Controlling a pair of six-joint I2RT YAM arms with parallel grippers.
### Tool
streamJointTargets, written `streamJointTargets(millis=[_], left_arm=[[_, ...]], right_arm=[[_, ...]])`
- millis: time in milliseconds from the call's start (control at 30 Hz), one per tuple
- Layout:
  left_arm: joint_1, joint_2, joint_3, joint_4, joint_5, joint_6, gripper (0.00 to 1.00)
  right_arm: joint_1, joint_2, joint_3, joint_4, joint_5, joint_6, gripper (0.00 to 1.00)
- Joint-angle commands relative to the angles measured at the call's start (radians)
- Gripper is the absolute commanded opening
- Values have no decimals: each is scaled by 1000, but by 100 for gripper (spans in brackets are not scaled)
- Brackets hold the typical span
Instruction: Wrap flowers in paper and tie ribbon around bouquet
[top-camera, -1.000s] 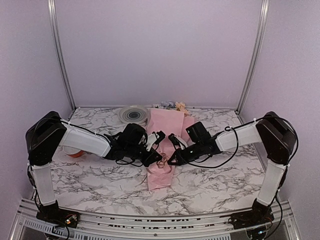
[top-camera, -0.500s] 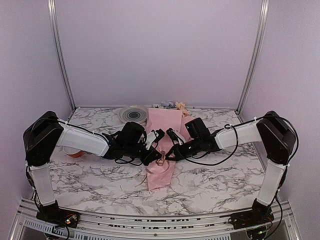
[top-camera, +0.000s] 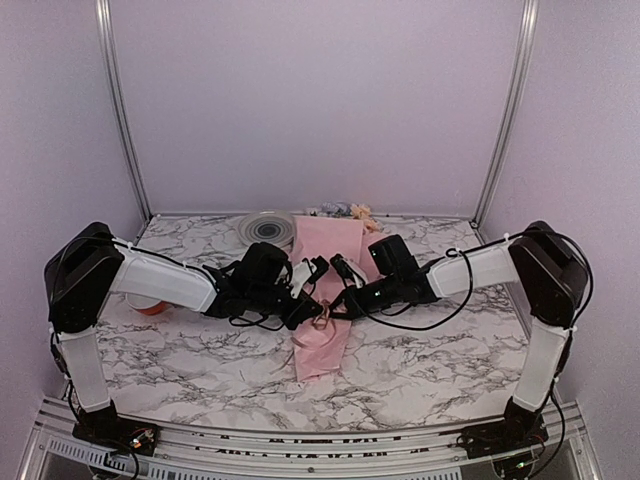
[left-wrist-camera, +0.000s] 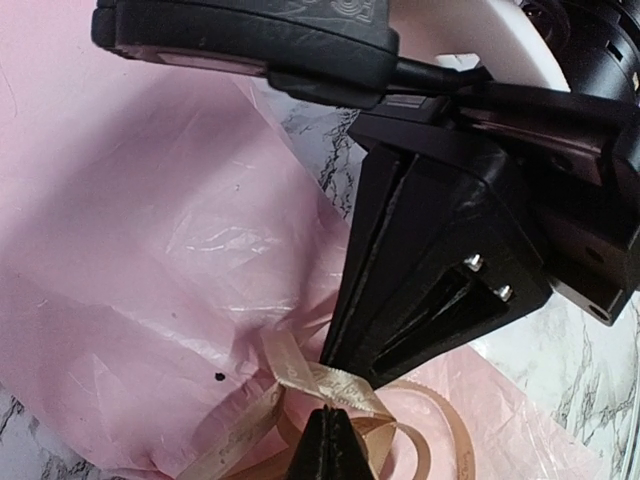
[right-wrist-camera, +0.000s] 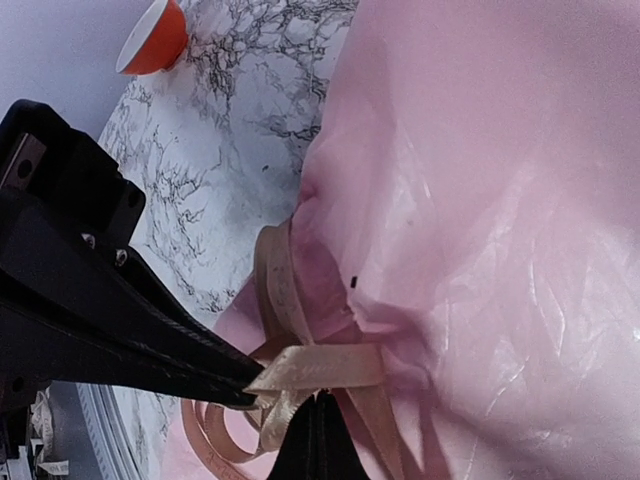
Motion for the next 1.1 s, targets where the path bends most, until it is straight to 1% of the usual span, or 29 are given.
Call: streamJointTargets(millis=[0, 467, 633, 800, 1000, 1067], left_arm=[[1, -44, -15, 22, 11, 12, 0], [-2, -50, -13, 23, 37, 25, 0], [-2, -52, -14, 31, 22, 21, 0], [2, -19, 5, 27, -26, 12, 0], [2, -8, 5, 22, 18, 24, 0], [2, -2, 4, 20, 42, 26, 2]], right_arm=[[2, 29, 45, 58, -1, 21, 0], [1, 78, 45, 124, -5, 41, 0], [0, 87, 45, 124, -15, 36, 0], [0, 92, 45, 122, -18, 36, 0], [-4, 93, 48, 148, -21, 47, 0], [-7, 100, 51, 162, -24, 59, 0]])
